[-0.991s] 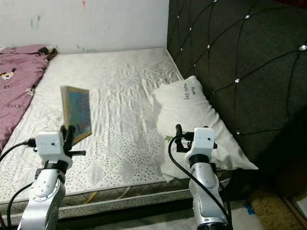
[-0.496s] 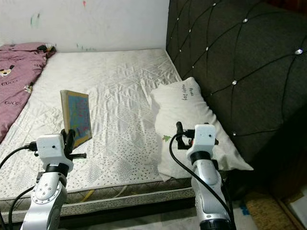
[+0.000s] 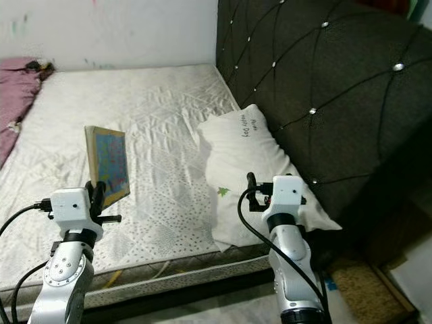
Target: Clean up the room
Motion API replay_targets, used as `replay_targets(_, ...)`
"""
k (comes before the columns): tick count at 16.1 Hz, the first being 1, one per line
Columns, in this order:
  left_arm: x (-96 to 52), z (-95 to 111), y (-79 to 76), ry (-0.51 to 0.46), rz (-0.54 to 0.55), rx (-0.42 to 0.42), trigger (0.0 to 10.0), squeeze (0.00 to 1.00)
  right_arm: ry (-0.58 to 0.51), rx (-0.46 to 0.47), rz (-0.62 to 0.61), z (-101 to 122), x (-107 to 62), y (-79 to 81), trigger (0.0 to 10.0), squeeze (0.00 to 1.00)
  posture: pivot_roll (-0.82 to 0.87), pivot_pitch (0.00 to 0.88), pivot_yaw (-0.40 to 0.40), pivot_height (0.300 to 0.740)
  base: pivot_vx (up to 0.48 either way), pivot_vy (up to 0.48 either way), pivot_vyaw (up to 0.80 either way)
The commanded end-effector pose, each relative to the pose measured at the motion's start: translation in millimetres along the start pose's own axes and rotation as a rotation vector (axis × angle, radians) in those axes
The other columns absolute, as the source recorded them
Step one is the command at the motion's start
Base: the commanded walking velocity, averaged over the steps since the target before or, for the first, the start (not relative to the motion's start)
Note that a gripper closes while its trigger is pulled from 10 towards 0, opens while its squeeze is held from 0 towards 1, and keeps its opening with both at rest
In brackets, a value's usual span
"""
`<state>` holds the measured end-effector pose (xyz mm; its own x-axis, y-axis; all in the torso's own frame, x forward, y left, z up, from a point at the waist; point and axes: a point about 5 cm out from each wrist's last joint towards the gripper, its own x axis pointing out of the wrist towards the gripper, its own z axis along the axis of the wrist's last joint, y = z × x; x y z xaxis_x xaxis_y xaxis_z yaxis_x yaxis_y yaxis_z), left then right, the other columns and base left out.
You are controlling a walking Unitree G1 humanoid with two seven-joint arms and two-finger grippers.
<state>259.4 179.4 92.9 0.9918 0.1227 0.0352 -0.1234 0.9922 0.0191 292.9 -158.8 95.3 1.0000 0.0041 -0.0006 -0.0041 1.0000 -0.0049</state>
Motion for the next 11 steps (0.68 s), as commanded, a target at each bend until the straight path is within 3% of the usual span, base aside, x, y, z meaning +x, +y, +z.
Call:
replay_targets(1,2.3,10.9,1.2,-0.047,0.001,0.003,10.0,0.0,0.007,-0.002,0.008,0.1,1.0,2.2,10.0,0.0,0.03,0.013,-0.003,0.74,0.0,0.0,0.0)
replay_targets(4,2.0,11.5,1.1,-0.05,-0.007,-0.01,10.0,0.0,0.008,-0.029,0.022,0.0,2.3,4.4,10.0,0.0,0.04,0.013,-0.006,0.74,0.0,0.0,0.0)
replay_targets(6,1.8,11.5,1.3,-0.051,-0.009,-0.013,10.0,0.0,0.008,-0.032,0.023,0.6,3.4,4.4,10.0,0.0,0.04,0.012,-0.008,0.74,0.0,0.0,0.8)
replay_targets(11,1.8,11.1,1.6,-0.05,-0.015,-0.018,10.0,0.0,0.011,-0.033,0.019,0.0,3.2,4.4,10.0,0.0,0.03,0.014,-0.007,0.74,0.0,0.0,0.0)
